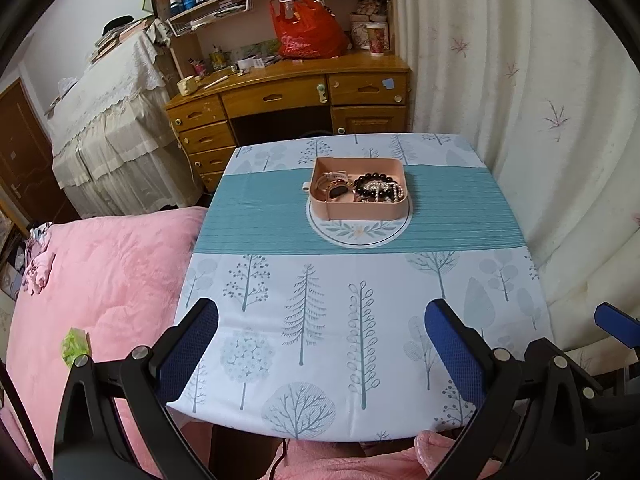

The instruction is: Organize jewelry

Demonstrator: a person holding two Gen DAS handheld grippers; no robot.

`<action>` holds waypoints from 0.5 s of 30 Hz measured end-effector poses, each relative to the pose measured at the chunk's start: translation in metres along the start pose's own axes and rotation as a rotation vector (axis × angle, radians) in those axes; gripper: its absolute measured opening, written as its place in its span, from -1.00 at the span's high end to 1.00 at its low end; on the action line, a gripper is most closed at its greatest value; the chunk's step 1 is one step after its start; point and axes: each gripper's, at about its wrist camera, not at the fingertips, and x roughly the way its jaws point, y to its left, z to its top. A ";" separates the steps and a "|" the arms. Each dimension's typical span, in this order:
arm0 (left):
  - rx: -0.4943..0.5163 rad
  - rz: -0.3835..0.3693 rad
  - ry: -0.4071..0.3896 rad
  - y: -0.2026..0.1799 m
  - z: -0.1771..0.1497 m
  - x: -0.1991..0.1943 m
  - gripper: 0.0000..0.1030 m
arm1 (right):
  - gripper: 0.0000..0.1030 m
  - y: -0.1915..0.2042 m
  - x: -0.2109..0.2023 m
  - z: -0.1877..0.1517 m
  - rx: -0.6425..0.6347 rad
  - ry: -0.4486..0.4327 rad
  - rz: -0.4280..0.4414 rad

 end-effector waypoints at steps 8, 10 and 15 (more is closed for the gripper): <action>-0.025 -0.002 0.005 0.008 -0.007 -0.003 -0.98 | -1.00 0.008 0.002 -0.004 -0.020 0.017 0.013; -0.026 -0.004 0.007 0.009 -0.008 -0.003 -0.98 | -1.00 0.008 0.001 -0.005 -0.023 0.016 0.011; -0.023 -0.009 0.005 0.007 -0.009 -0.004 -0.98 | -1.00 0.007 0.001 -0.007 -0.021 0.017 0.010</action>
